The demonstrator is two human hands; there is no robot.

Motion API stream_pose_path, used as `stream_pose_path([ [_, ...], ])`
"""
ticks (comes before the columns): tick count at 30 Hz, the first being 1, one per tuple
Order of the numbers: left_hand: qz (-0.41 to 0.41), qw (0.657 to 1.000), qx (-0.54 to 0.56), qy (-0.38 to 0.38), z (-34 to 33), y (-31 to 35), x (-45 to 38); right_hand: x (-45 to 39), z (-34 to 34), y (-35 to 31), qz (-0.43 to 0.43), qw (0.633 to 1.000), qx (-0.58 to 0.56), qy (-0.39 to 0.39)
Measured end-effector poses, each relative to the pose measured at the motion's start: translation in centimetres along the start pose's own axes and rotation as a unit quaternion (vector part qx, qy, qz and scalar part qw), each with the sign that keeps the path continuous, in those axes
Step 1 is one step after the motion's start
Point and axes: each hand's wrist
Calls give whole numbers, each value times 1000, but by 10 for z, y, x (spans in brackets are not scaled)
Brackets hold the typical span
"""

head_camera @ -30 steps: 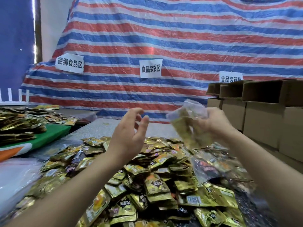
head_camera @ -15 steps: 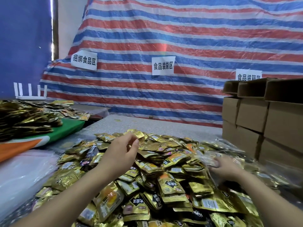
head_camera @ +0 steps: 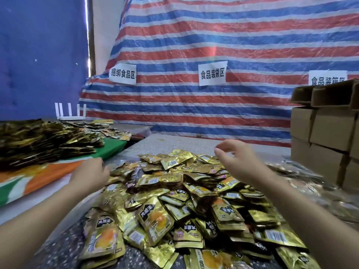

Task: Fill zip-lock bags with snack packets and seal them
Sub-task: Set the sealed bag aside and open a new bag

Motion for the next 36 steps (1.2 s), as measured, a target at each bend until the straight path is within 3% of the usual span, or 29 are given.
stream_pose_path([
  [4, 85, 989, -67, -98, -23, -53, 1, 5, -24, -24, 34, 999, -15, -6],
  [8, 112, 978, -67, -164, -47, -71, 13, 9, -44, -31, 39, 999, -26, -21],
  [19, 19, 987, -119, -110, -42, -52, 35, 17, -61, -34, 29, 997, -43, -55],
  [24, 45, 992, -63, -99, -38, -53, 29, 21, -63, -36, 21, 997, -42, -68],
  [26, 58, 996, -8, -61, -32, -46, 27, 21, -63, -37, 16, 996, -43, -73],
  [29, 47, 991, 102, 70, -12, -17, 29, 21, -64, -43, 6, 995, -57, -82],
  [32, -6, 957, 218, 189, 19, 36, 32, 20, -63, -53, -21, 990, -91, -105],
  [36, -87, 903, 328, 263, 49, 109, 39, 15, -54, -67, -107, 950, -239, -172],
])
Point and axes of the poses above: each hand's wrist, its own x-axis away from the middle knuckle, its own z-axis out of the back of the hand, y = z × x, and after that the axes turned 12 degrees about -z, right-handed
